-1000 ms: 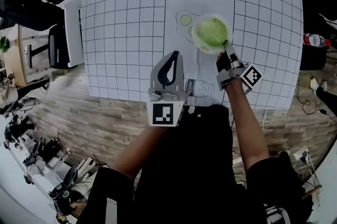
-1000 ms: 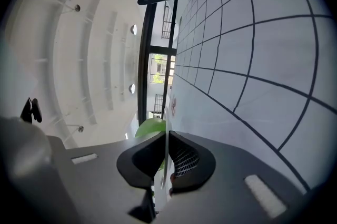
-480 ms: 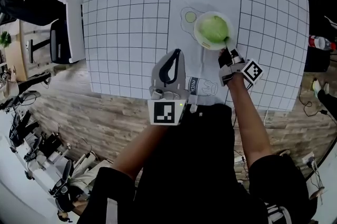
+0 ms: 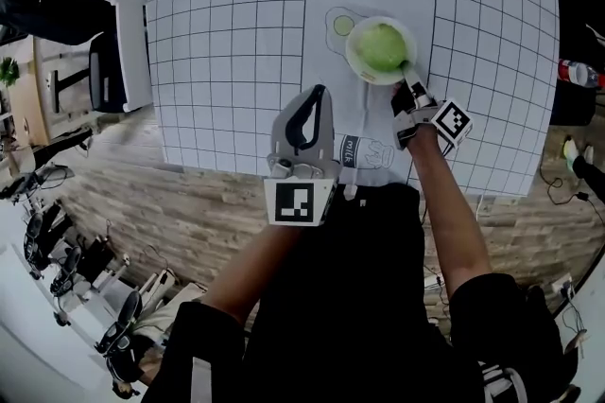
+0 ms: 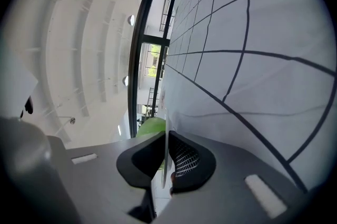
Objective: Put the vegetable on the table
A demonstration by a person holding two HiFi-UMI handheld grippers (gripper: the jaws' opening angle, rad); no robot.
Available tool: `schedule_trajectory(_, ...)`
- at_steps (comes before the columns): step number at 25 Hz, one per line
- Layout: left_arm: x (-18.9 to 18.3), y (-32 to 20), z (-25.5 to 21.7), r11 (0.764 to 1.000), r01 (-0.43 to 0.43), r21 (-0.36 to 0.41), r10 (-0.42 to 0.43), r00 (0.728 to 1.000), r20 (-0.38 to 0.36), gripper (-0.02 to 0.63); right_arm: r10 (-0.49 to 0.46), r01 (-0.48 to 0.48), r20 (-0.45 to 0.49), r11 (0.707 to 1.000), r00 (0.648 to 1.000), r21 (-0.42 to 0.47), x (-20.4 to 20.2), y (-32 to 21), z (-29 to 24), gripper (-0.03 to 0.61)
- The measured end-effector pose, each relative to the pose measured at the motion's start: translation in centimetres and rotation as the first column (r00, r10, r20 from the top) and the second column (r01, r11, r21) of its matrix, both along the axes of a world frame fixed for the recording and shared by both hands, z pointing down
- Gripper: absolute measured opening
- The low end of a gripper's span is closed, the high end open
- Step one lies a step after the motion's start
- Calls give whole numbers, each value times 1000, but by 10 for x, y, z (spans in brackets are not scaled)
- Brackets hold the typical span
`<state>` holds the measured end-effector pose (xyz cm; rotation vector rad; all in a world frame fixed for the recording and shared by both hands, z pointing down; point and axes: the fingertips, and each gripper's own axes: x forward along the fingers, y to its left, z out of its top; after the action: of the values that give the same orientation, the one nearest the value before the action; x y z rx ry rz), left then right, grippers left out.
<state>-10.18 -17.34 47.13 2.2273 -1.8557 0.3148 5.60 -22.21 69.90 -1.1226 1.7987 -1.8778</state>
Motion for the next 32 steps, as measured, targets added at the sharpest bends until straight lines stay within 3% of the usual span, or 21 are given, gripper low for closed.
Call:
schedule_trajectory(4,-2,-1,1,1000,-9,1,9,1000,19,8,16,-16,51,1000,999,-9,-5,0,1,15)
schedule_trajectory(12,-7,1,1,1000,5,5,-5,1000,8,8,3,-3,36,1000,999,8,-10,-2,1,17)
schedule_trajectory(18,-6,4,-4,1000,6,14,-6,1000,-8,8,28,-26,36,998,999,-54,-3,1,9,18)
schedule_trajectory(22,-12,8,-2,1000,11,-1,-11,1000,-7,8,53,-47,107,997,993,-63,-2,-3,12,18)
schedule_trajectory(32,-12,12,-8,1000,20,23,-20,1000,-6,8,46,-41,41,994,998,-99,-2,2,9,32)
